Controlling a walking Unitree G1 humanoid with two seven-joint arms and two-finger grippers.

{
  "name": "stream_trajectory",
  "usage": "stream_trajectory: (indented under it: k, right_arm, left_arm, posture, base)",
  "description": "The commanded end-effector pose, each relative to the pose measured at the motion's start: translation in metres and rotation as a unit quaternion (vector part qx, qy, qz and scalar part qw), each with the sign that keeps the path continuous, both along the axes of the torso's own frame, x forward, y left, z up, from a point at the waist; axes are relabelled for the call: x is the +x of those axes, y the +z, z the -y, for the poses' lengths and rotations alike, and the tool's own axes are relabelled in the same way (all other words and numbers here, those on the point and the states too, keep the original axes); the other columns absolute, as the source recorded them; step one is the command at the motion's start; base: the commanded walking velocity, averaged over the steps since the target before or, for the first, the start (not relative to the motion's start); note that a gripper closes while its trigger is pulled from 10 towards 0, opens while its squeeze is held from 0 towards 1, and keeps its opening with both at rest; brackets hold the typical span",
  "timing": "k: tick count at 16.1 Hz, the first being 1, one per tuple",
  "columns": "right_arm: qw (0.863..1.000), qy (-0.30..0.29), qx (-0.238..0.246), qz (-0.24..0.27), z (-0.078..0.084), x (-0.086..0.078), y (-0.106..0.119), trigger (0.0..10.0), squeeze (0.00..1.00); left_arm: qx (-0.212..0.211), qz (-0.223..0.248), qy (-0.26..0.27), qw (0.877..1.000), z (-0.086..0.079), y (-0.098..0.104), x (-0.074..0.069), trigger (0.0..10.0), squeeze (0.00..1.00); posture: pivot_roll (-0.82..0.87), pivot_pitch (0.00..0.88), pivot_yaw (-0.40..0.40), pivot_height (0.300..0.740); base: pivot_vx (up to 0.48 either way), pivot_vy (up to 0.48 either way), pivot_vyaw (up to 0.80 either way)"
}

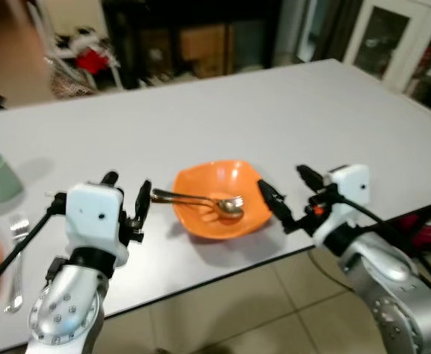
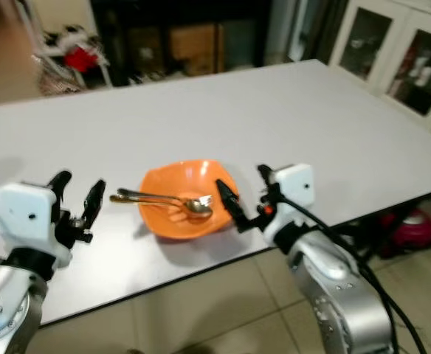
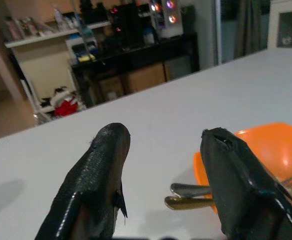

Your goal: Setting the table

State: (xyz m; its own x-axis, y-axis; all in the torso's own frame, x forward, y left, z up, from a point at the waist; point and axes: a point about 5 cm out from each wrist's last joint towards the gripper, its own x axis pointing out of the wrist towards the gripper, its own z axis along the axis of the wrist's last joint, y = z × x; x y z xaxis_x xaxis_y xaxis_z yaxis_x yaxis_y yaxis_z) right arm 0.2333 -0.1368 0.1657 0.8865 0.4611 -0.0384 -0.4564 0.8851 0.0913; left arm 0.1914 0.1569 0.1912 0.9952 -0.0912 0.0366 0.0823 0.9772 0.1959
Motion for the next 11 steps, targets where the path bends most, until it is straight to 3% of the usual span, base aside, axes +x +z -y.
stream_trajectory:
  k: [1,5,7,11]
  right_arm:
    - [1.000,0.010,0.004,0.005,-0.005,-0.004,0.002,10.0,0.00]
    - [0.997,0.077,0.011,-0.010,-0.013,-0.014,-0.001,10.0,0.00]
    - [0.996,0.087,0.015,-0.006,-0.014,-0.015,0.002,10.0,0.00]
    - [0.993,0.121,0.012,-0.011,-0.016,-0.017,0.003,10.0,0.00]
  left_arm:
    - [-0.003,-0.012,0.004,1.000,-0.004,-0.005,0.001,10.0,0.09]
    - [0.025,-0.003,-0.027,0.999,0.001,-0.009,0.015,10.0,0.03]
    - [0.018,0.004,-0.024,1.000,0.000,-0.007,0.019,10.0,0.00]
    - [0.020,-0.005,-0.021,1.000,0.001,-0.012,0.011,10.0,0.00]
  posture:
    - [-0.09,0.000,0.060,0.740]
    - [-0.12,0.000,0.094,0.740]
    - [-0.13,0.000,0.099,0.740]
    - [-0.10,0.000,0.067,0.740]
  base:
    - [0.000,0.000,0.80]
    - [0.000,0.000,0.80]
    - [0.000,0.000,0.80]
    - [0.000,0.000,0.80]
